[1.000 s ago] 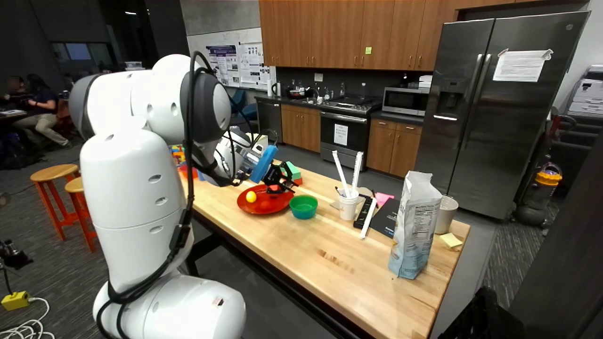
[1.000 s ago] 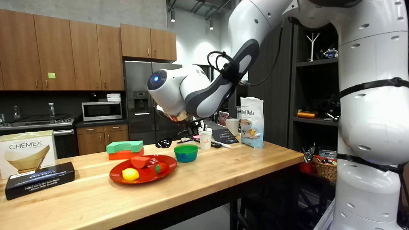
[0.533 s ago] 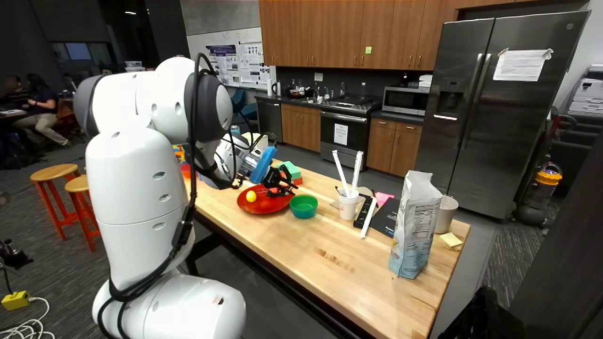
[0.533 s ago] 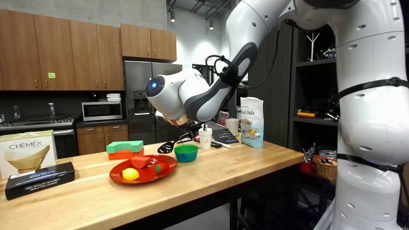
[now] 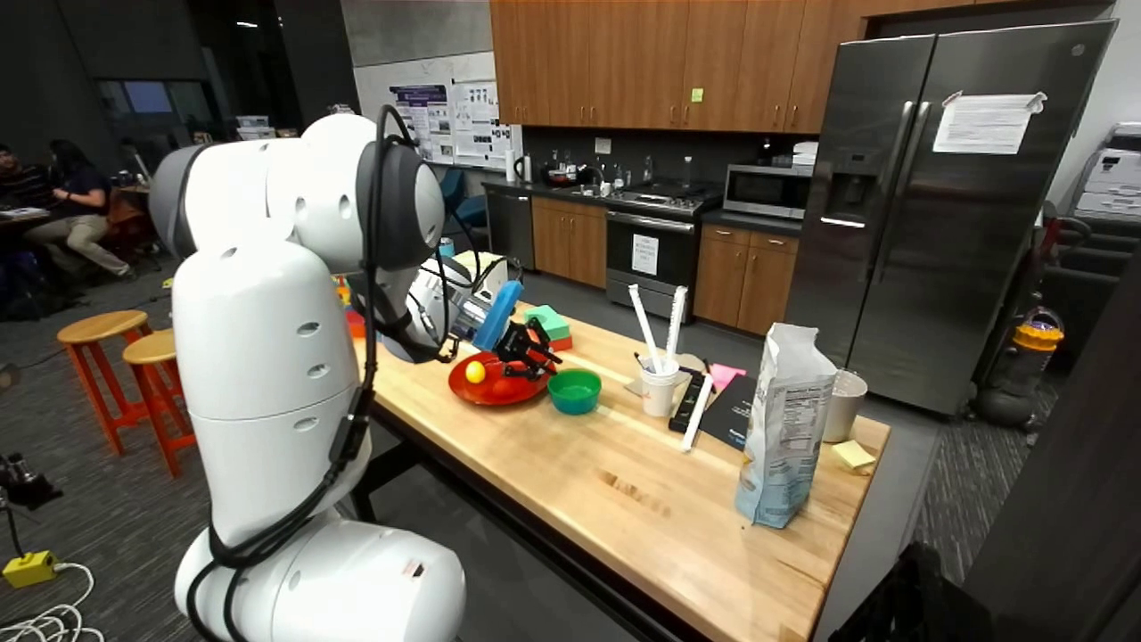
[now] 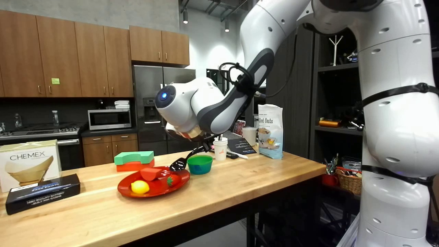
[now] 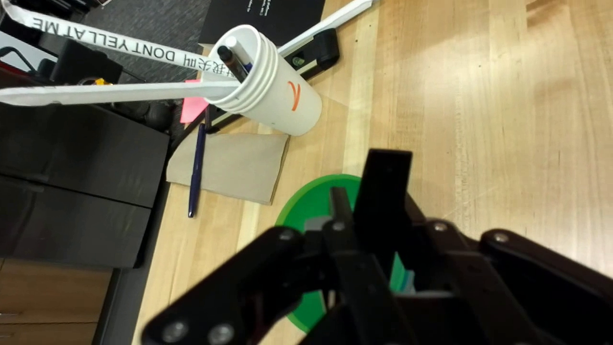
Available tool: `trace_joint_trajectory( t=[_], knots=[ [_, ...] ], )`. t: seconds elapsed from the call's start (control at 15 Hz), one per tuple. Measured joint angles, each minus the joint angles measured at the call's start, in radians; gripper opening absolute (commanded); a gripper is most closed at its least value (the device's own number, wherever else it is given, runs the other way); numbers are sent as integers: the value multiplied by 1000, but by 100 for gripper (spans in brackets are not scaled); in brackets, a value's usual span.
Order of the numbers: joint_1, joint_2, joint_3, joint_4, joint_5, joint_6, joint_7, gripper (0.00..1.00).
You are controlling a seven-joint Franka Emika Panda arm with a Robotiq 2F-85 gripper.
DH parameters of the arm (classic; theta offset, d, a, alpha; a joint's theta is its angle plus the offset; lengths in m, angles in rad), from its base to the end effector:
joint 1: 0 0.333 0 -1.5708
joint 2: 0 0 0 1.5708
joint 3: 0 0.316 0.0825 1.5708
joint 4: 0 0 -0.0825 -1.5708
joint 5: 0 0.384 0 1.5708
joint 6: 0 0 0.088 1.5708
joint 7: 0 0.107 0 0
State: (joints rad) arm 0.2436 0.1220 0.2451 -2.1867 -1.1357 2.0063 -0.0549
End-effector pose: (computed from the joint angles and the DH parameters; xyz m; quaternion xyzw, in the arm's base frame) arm 0.4986 0.2024 0.3369 0.7296 0.5127 -0.0248 0.4519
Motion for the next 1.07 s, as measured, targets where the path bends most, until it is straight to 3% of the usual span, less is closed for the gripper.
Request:
trace_joint_trajectory(
  t=[0.8,1.07],
  knots=[
    [7,55,16,24,3,25,-78,6],
    [8,61,21,35,56,25,-125,6]
  ],
)
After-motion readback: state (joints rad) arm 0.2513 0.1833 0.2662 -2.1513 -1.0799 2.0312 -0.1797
